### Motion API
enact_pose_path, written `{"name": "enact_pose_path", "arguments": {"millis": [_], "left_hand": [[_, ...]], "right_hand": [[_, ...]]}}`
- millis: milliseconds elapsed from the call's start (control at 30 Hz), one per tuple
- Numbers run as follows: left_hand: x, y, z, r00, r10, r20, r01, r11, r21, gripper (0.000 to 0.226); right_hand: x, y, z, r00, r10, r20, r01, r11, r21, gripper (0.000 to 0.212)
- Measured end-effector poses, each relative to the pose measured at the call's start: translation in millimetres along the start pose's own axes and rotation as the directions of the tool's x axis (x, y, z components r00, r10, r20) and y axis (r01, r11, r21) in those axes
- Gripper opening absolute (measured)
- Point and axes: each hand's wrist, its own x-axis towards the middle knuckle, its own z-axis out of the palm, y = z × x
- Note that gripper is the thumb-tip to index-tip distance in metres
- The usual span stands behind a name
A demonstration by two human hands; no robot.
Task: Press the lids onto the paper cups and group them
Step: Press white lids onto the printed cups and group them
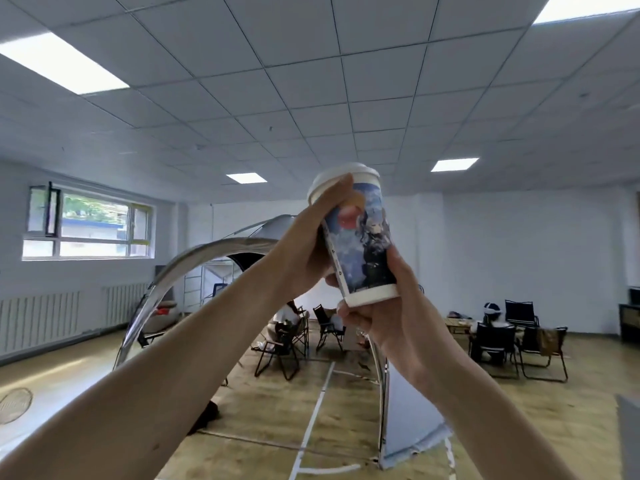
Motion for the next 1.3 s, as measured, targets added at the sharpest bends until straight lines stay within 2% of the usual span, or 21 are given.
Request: {"name": "enact_pose_path", "arguments": {"millis": [67, 133, 167, 200, 267, 367, 400, 500, 567, 633, 700, 767, 833, 867, 900, 967, 1033, 1100, 1200, 1233, 1300], "left_hand": [[1.4, 0.3, 0.0, 0.998, 0.02, -0.057, -0.02, 1.0, 0.006, 0.097], [2.9, 0.9, 0.9, 0.989, 0.05, -0.141, -0.039, 0.996, 0.074, 0.068], [3.1, 1.8, 0.6, 0.987, 0.057, -0.147, -0.042, 0.994, 0.103, 0.063], [2.3, 3.4, -0.2, 0.99, 0.051, -0.132, -0.037, 0.994, 0.106, 0.062], [-1.6, 8.6, -3.2, 0.999, 0.02, -0.044, -0.02, 1.0, 0.017, 0.062], [-10.5, 13.7, -11.9, 1.0, 0.011, 0.002, -0.011, 0.997, -0.073, 0.081], [-12.5, 14.1, -15.3, 1.0, 0.019, -0.019, -0.021, 0.997, -0.072, 0.08], [-15.5, 13.1, -30.5, 0.996, 0.066, -0.064, -0.068, 0.997, -0.041, 0.052], [-19.2, 17.7, -39.5, 0.997, 0.072, -0.009, -0.072, 0.996, -0.053, 0.047], [-24.0, 23.4, -48.9, 0.994, 0.095, 0.051, -0.091, 0.993, -0.078, 0.056], [-27.8, 27.0, -53.4, 0.993, 0.118, 0.03, -0.116, 0.99, -0.078, 0.067], [-30.6, 31.1, -59.3, 0.992, 0.124, 0.0, -0.124, 0.991, -0.057, 0.077], [-31.5, 34.2, -66.1, 0.992, 0.121, -0.022, -0.122, 0.993, -0.004, 0.078], [-32.8, 35.7, -69.7, 0.994, 0.111, -0.017, -0.111, 0.994, 0.005, 0.075], [-34.9, 37.7, -73.4, 0.997, 0.083, 0.008, -0.083, 0.996, -0.014, 0.073], [-39.7, 40.1, -82.3, 0.996, 0.019, 0.082, -0.013, 0.997, -0.073, 0.077], [-45.3, 40.5, -90.8, 0.994, -0.002, 0.107, 0.012, 0.995, -0.099, 0.081], [-50.2, 41.0, -96.5, 0.998, 0.008, 0.063, -0.002, 0.996, -0.093, 0.076], [-55.0, 43.4, -103.1, 0.999, 0.036, -0.01, -0.037, 0.998, -0.044, 0.071], [-57.3, 45.4, -104.9, 0.999, 0.032, -0.004, -0.033, 0.998, -0.055, 0.073], [-61.9, 49.9, -109.4, 0.999, 0.006, 0.034, -0.002, 0.994, -0.111, 0.085]], "right_hand": [[0.0, -1.8, 2.5, 0.999, 0.02, 0.028, -0.021, 0.999, 0.044, 0.067], [1.6, 0.9, 2.9, 1.0, -0.006, -0.017, 0.006, 1.0, -0.011, 0.068], [1.9, 1.9, 3.8, 0.999, -0.022, -0.048, 0.019, 0.999, -0.049, 0.071], [1.6, 1.9, 5.7, 0.998, -0.026, -0.062, 0.022, 0.998, -0.06, 0.073], [1.1, 1.6, 10.9, 0.999, 0.047, 0.011, -0.047, 0.998, 0.047, 0.066], [0.0, 3.5, 24.4, 0.987, 0.116, 0.108, -0.134, 0.973, 0.188, 0.065], [0.7, 6.1, 27.7, 0.992, 0.092, 0.086, -0.105, 0.98, 0.169, 0.065], [2.8, 13.6, 38.4, 1.0, -0.021, -0.015, 0.02, 1.0, -0.015, 0.061], [4.3, 15.5, 45.9, 0.997, -0.043, -0.065, 0.038, 0.996, -0.08, 0.065], [6.3, 16.3, 53.3, 0.998, -0.019, -0.057, 0.015, 0.998, -0.066, 0.07], [5.8, 17.2, 56.8, 1.0, -0.02, 0.006, 0.021, 0.997, -0.069, 0.069], [5.1, 21.7, 62.3, 0.996, -0.09, -0.013, 0.085, 0.975, -0.206, 0.066], [3.5, 26.2, 67.7, 0.985, -0.156, -0.074, 0.108, 0.891, -0.44, 0.077], [3.3, 27.7, 69.3, 0.982, -0.164, -0.097, 0.096, 0.867, -0.488, 0.085], [3.5, 29.4, 71.6, 0.986, -0.136, -0.096, 0.08, 0.893, -0.442, 0.088], [2.4, 30.5, 80.1, 1.0, 0.009, -0.001, -0.009, 0.988, -0.155, 0.081], [1.2, 33.5, 88.9, 0.992, 0.093, 0.08, -0.093, 0.996, 0.006, 0.07], [3.0, 40.6, 94.5, 0.994, 0.087, 0.072, -0.087, 0.996, -0.002, 0.07], [6.1, 45.9, 104.4, 0.984, -0.111, -0.139, 0.058, 0.937, -0.343, 0.077], [6.6, 46.5, 107.1, 0.975, -0.159, -0.156, 0.084, 0.912, -0.401, 0.079], [7.2, 46.9, 114.0, 0.992, -0.06, -0.111, 0.03, 0.967, -0.254, 0.082]]}}
